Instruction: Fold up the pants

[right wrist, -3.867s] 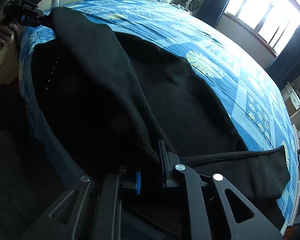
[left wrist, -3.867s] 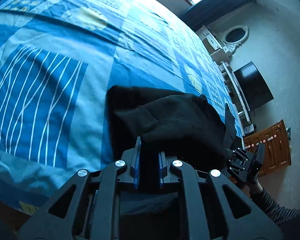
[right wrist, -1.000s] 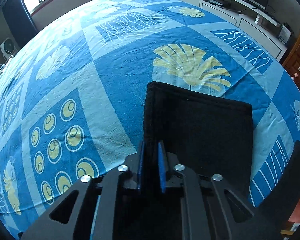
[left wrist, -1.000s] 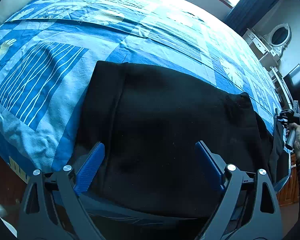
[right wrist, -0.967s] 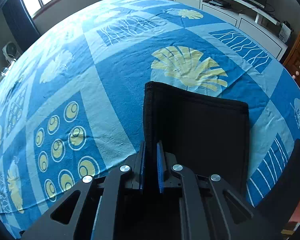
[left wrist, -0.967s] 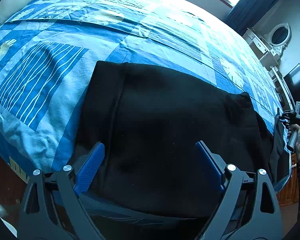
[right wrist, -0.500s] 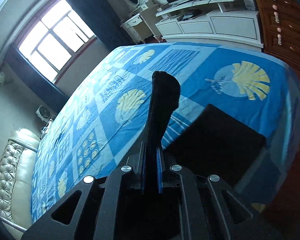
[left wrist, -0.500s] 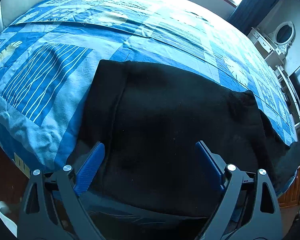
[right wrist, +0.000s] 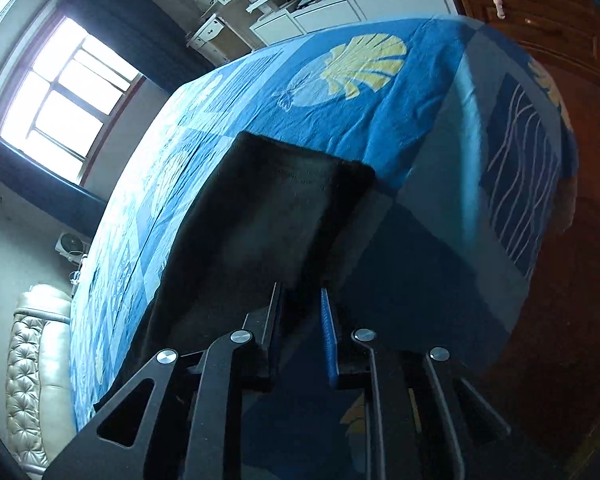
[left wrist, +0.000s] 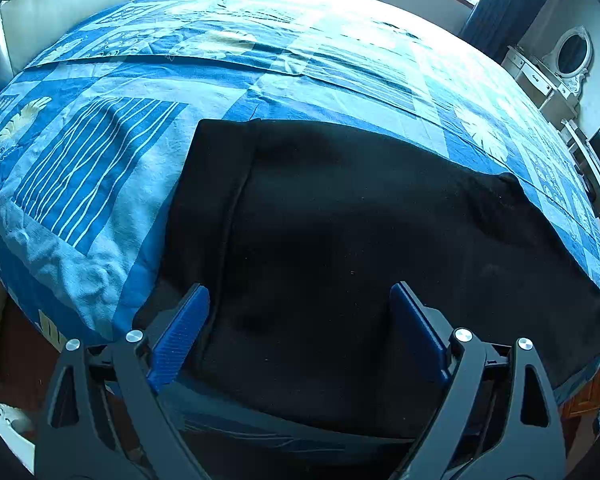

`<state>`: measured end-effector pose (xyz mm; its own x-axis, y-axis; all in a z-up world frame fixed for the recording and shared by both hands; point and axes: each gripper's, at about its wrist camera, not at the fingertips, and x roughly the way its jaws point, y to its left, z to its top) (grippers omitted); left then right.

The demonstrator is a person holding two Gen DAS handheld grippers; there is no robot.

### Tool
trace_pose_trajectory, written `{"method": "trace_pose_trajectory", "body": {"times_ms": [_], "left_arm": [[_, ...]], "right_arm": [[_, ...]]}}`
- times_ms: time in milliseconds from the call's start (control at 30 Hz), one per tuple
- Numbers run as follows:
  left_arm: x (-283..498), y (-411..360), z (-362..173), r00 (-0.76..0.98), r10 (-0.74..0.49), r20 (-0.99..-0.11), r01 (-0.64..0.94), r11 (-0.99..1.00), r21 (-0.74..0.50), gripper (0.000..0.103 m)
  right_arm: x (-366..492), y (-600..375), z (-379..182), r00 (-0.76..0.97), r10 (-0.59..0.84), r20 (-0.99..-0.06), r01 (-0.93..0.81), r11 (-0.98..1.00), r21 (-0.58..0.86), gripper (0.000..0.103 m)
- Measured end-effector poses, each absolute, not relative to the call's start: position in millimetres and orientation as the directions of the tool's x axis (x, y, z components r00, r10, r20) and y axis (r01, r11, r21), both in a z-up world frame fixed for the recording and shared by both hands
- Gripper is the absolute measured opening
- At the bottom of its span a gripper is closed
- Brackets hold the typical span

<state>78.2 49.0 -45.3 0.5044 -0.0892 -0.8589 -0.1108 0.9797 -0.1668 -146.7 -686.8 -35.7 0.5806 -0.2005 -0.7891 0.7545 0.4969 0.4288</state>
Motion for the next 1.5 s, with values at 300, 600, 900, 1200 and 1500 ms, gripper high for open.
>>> {"method": "trace_pose_trajectory", "body": {"times_ms": [300,600,900,1200,1500], "left_arm": [[80.0,48.7,-45.9,0.503,-0.076,-0.861,-0.140,0.976,-0.168,0.093],[81.0,46.1,-47.3,0.502,-0.051,-0.863,-0.154,0.977,-0.147,0.094],[82.2,42.2,-49.9,0.505,-0.033,-0.863,-0.168,0.976,-0.136,0.098],[80.0,42.8,-46.8,0.512,-0.047,-0.858,-0.153,0.978,-0.145,0.098],[71.2,41.2,-42.9,0.525,-0.049,-0.850,-0.155,0.976,-0.152,0.098]], "right_arm": [[-78.8,-738.9,-7.1,0.593,-0.223,-0.773,0.684,0.646,0.338,0.046],[6.2,-750.1,-43.5,0.414,-0.180,-0.892,0.616,0.777,0.129,0.028],[-13.7,-758.5,-39.2,0.494,-0.284,-0.821,0.652,0.747,0.133,0.012],[-71.6,-807.4,-36.5,0.658,-0.075,-0.749,0.642,0.575,0.507,0.059],[-152.8,-813.2,-62.5,0.779,0.126,-0.614,0.540,0.360,0.760,0.061]]}}
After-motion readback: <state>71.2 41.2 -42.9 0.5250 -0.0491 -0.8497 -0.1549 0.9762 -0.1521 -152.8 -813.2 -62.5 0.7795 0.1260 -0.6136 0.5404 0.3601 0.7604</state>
